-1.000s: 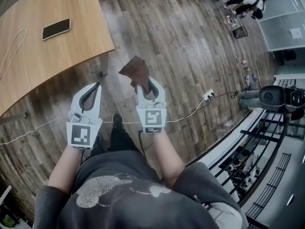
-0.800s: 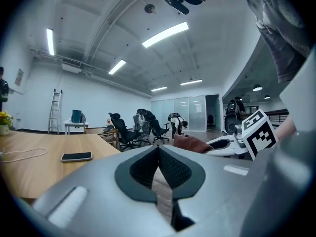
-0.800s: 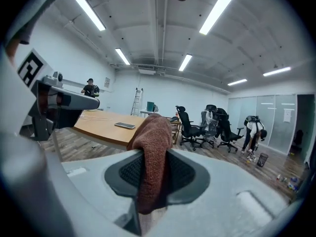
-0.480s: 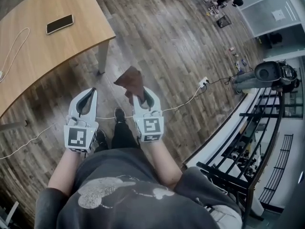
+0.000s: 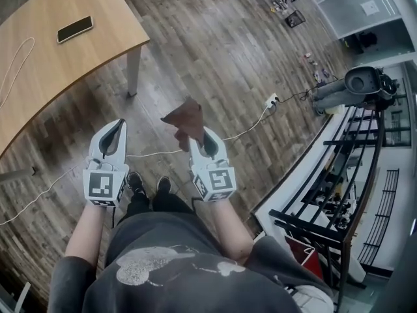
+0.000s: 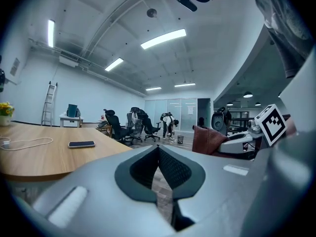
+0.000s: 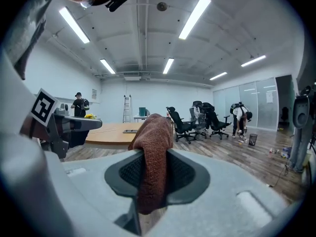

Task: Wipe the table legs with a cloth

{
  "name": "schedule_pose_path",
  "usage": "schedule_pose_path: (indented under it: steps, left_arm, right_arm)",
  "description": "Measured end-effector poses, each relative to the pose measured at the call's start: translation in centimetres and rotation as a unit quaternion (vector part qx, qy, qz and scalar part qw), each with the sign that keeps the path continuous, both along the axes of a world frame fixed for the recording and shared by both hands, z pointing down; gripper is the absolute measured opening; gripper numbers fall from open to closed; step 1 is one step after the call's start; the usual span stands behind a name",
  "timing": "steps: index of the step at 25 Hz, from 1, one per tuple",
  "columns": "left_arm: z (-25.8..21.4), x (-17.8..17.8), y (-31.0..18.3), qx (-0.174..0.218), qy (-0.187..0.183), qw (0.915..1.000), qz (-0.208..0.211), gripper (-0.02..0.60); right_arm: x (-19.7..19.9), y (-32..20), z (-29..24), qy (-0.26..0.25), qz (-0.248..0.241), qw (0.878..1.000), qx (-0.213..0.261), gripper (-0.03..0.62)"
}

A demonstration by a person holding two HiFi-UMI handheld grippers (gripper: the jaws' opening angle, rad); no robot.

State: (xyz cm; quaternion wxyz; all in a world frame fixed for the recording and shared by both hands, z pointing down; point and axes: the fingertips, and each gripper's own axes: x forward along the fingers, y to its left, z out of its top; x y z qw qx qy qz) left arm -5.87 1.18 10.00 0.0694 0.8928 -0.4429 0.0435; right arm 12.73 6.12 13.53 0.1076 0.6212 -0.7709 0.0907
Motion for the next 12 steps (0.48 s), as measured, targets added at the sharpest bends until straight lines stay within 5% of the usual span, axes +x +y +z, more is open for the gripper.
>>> schedule_pose_path:
  steps: [6,12]
  left_arm:
    - [-0.4,3.2,4.0,0.007,-0.007,0.9999,0.008,0.019]
    - [-1.0,7.8,11.6,0.018,-0.018,0.9992,-0.031,0.020]
  right_arm:
    - [2.7,3.5,0.2,-0.005,-0.004,1.000,0.000,0.091]
    - [6.7,10.2,0.5,-0.027,-0.047,0.999,0.007,0.091]
